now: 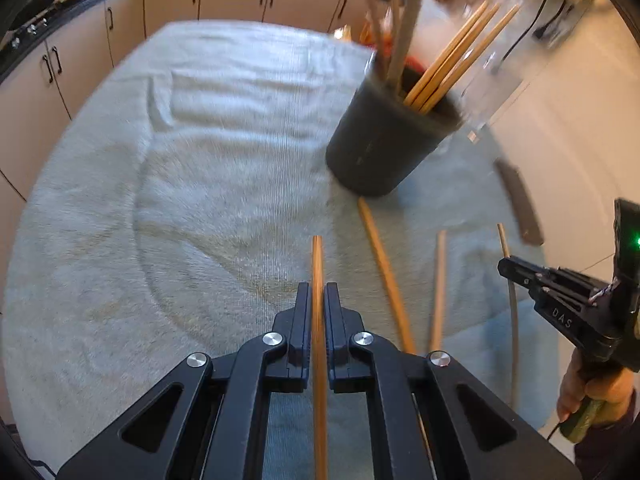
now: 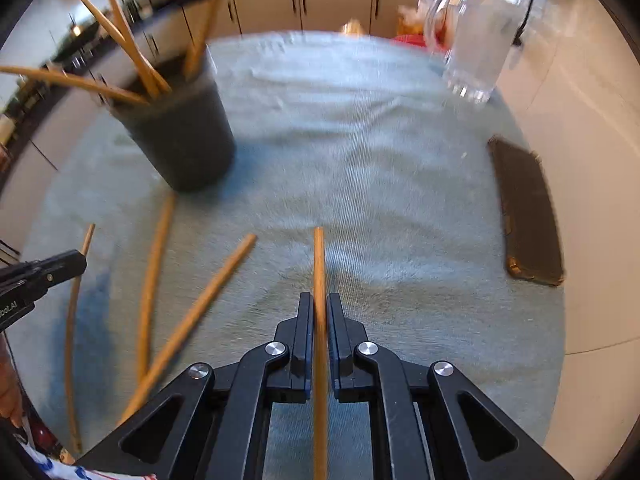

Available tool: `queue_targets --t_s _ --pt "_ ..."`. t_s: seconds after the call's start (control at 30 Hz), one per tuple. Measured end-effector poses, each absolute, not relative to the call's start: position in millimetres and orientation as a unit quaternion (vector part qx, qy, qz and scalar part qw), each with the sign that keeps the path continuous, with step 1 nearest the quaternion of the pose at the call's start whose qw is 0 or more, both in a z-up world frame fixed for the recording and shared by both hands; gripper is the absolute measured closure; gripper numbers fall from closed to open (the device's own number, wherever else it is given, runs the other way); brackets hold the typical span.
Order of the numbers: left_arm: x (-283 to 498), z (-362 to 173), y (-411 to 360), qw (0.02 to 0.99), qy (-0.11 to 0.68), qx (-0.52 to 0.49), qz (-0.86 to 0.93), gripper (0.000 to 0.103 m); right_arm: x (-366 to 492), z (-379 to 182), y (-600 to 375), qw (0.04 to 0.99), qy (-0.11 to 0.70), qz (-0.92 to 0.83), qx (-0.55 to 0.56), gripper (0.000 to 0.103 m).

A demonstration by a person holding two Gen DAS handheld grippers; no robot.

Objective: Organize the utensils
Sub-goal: 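Lift both held chopsticks upright and carry them toward the black cup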

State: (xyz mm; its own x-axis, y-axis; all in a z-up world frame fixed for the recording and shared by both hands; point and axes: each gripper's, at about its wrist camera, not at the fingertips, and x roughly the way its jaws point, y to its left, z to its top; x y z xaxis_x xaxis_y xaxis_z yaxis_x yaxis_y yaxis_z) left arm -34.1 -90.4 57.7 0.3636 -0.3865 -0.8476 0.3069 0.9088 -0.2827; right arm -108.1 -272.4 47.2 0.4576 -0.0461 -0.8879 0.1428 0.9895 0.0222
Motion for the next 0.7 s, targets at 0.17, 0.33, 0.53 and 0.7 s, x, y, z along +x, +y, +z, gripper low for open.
queue_targets --t_s 0.17,0.33,0.53,0.7 --pt "-63 101 -77 0.858 0.463 -0.048 -0.215 0.098 -149 92 -266 0.896 0.439 -0.059 0.043 0.097" --pt "-99 137 -73 0.886 0.404 -0.041 -0.222 0.098 -183 125 -267 0.922 0.379 -0.055 0.058 0.096" --pt "-134 159 -73 0.906 0.356 -0.018 -0.23 0.098 -216 140 -264 0.936 0.342 -0.049 0.068 0.096" --pt "-156 171 -72 0.913 0.33 -0.011 -0.241 0.098 -229 147 -257 0.943 0.321 -0.041 0.077 0.096"
